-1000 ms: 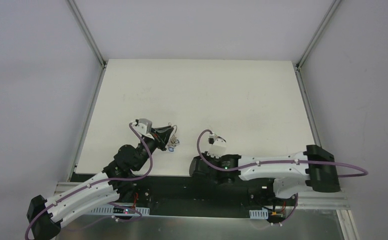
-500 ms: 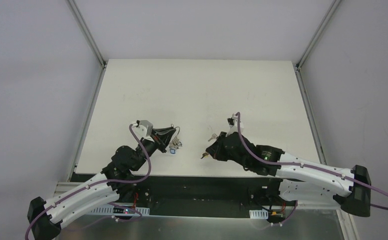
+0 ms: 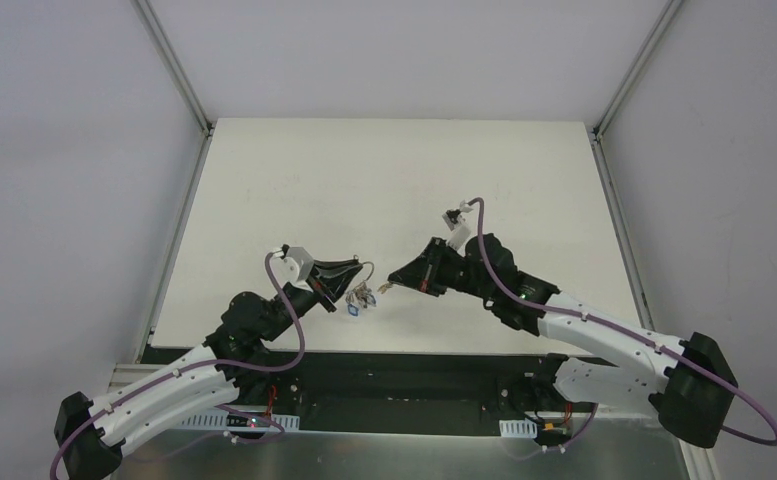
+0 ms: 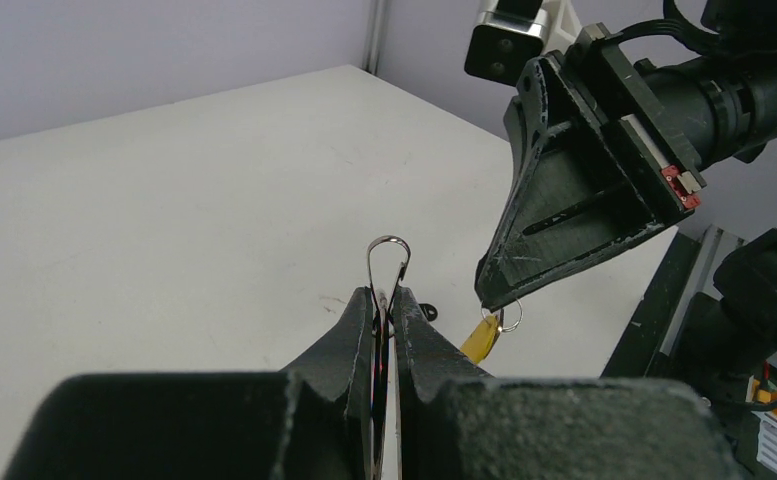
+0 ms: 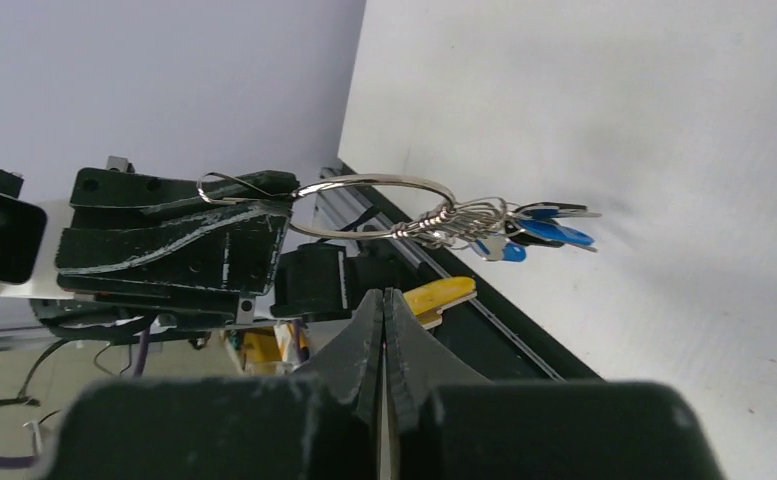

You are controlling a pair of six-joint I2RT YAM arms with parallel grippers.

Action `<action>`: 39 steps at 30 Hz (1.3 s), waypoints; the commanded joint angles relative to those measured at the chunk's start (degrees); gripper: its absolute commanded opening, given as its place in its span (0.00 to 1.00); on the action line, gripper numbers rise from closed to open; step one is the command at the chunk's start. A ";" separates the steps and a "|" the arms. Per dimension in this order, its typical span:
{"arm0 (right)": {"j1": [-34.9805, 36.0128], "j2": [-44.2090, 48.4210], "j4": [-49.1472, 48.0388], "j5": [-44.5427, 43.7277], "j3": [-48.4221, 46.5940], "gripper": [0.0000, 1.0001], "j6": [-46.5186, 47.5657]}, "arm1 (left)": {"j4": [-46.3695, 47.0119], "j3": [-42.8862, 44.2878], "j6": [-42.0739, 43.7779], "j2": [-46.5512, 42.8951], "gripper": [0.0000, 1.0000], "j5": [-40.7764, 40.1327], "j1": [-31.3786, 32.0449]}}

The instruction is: Put the keys on the keyring

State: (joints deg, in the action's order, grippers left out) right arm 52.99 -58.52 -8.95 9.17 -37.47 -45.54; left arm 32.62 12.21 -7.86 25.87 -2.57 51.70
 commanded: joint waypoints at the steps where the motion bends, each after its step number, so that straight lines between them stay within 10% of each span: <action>1: -0.41 -2.56 -14.83 7.38 0.87 0.00 -4.55 | 6.51 0.25 1.87 0.38 0.00 1.85 0.12; 39: 1.68 -14.67 -42.21 3.12 2.91 0.00 -18.06 | 13.92 -2.70 1.08 0.01 0.00 3.62 0.13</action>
State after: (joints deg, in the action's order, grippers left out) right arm 54.04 -71.81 -44.86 13.87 -34.72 -61.71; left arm 38.94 10.22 -6.68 26.09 0.01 51.70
